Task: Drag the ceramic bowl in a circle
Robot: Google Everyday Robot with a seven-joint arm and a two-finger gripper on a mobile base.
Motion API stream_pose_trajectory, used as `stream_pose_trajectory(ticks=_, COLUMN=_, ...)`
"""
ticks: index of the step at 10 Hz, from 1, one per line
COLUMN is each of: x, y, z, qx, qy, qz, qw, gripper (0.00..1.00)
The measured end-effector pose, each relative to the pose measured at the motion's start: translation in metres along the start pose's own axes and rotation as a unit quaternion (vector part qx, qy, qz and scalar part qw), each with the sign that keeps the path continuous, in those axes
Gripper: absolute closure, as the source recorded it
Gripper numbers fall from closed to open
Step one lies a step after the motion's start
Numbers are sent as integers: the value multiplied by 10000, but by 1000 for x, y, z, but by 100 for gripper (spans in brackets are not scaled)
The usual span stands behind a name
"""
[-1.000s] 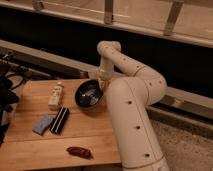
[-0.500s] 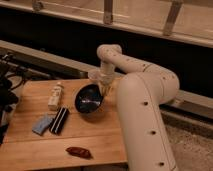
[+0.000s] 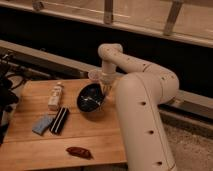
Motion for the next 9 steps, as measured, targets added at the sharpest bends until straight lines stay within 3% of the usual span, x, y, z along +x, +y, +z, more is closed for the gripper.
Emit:
stream_pose_trajectory(ticks=2, x=15, y=-36, z=0, qx=-16, qy=38, qz=360, qw=9993, gripper=90)
stream_pose_trajectory(ticks=3, x=29, y=-66, z=1, qx=-33, qy=61, qz=660, qw=9978, gripper=90)
stream_pose_trajectory(ticks=6, x=57, y=-128, z=1, qx=-60, qy=100, qz=1410, qw=9899, gripper=90)
stream_pose_trajectory(ticks=7, x=67, y=-141, z=2, qx=-37, qy=122, qz=1471, qw=9890, gripper=90)
stream_pose_trajectory(ticks=9, x=80, y=-147, z=3, qx=3, qy=132, qz=1285, qw=9916, gripper=90)
